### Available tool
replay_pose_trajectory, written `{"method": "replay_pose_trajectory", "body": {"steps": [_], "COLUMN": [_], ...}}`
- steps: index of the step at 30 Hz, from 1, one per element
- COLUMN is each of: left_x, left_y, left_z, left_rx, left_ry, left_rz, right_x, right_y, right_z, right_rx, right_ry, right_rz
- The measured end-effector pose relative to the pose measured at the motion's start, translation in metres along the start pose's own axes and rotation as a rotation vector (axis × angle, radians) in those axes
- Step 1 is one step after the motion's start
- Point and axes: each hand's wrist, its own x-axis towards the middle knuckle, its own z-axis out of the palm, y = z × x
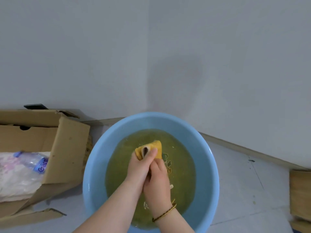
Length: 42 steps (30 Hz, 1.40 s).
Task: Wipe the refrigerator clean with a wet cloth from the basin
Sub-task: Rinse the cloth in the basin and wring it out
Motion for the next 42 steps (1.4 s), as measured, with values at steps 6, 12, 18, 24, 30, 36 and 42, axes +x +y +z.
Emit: {"method": "replay_pose_trajectory", "body": {"steps": [6, 12, 18, 24, 30, 36, 42], "left_x": [-0.017, -0.021, -0.021, -0.015, 0.002, 0.002, 0.01], "left_y": [0.028, 0.041, 0.049, 0.036, 0.041, 0.042, 0.042], "left_z": [0.0, 0.003, 0.006, 0.007, 0.008, 0.014, 0.003], "left_rx": [-0.074, -0.076, -0.137, 0.11, -0.174, -0.31, -0.33], "left_ry": [-0.039, -0.086, -0.164, -0.034, -0.001, -0.126, -0.412], "left_rz": [-0.016, -0.066, -0.129, -0.168, -0.207, -0.115, -0.202], "right_x": [-0.013, 0.0, 0.013, 0.006, 0.001, 0.013, 0.023], "right_y": [-0.003, -0.005, -0.006, -0.009, -0.011, -0.008, -0.003], "right_z": [-0.018, -0.043, -0.049, -0.049, -0.033, -0.023, -0.049], "right_rx": [-0.059, 0.45, 0.354, -0.447, -0.157, 0.54, 0.451], "right_ry": [0.261, -0.191, -0.354, -0.022, 0.134, -0.113, -0.569], "right_rz": [0.038, 0.277, 0.369, 0.138, 0.043, 0.457, 0.462]}}
